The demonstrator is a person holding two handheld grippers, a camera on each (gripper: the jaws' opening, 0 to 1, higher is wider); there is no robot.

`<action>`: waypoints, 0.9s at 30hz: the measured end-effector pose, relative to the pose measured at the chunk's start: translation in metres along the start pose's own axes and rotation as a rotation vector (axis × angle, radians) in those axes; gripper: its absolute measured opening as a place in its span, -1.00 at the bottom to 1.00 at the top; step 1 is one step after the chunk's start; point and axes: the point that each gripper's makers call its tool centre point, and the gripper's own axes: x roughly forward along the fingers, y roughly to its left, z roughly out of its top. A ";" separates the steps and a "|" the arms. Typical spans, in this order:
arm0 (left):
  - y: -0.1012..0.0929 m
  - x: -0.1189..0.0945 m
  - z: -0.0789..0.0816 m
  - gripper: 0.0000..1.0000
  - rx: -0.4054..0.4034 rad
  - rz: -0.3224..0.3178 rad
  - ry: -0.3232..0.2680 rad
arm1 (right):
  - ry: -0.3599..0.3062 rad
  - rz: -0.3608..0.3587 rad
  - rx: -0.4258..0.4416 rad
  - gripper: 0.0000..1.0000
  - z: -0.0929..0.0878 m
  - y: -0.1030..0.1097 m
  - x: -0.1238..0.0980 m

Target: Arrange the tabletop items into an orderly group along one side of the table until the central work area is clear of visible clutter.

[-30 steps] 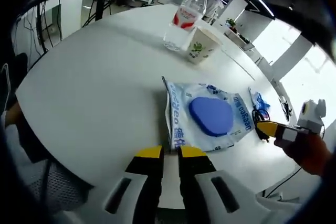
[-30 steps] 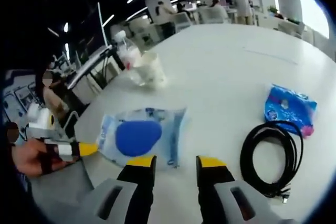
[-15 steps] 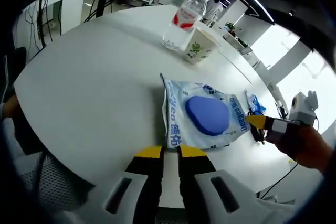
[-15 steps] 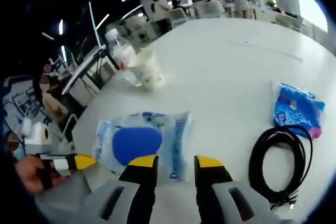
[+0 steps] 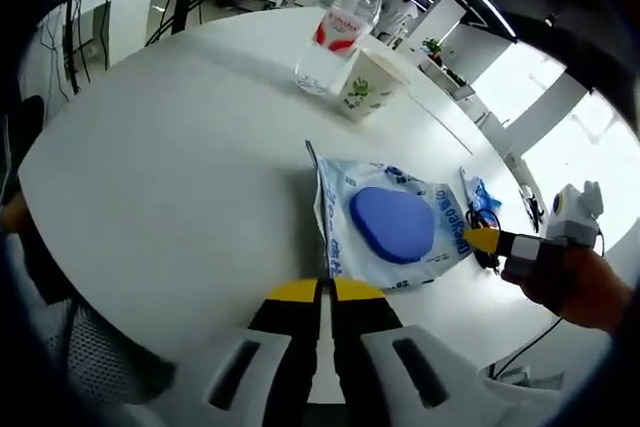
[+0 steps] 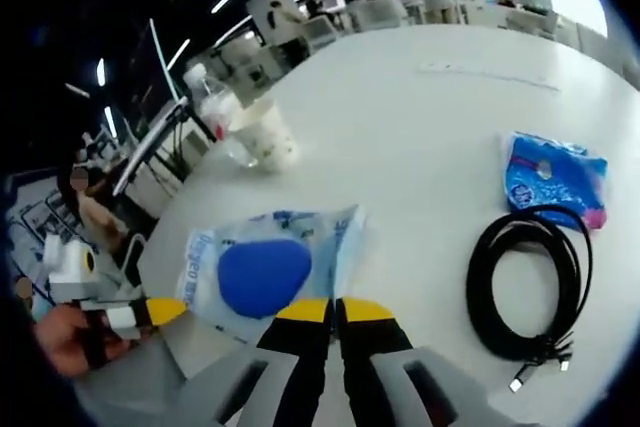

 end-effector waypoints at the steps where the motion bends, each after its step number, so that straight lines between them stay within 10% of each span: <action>1: -0.003 0.001 0.002 -1.00 0.007 -0.006 0.000 | -0.006 0.000 -0.003 -1.00 0.001 0.000 -0.003; 27: -0.068 0.046 0.048 -1.00 0.145 -0.146 0.004 | -0.139 -0.069 0.089 -1.00 0.025 -0.048 -0.041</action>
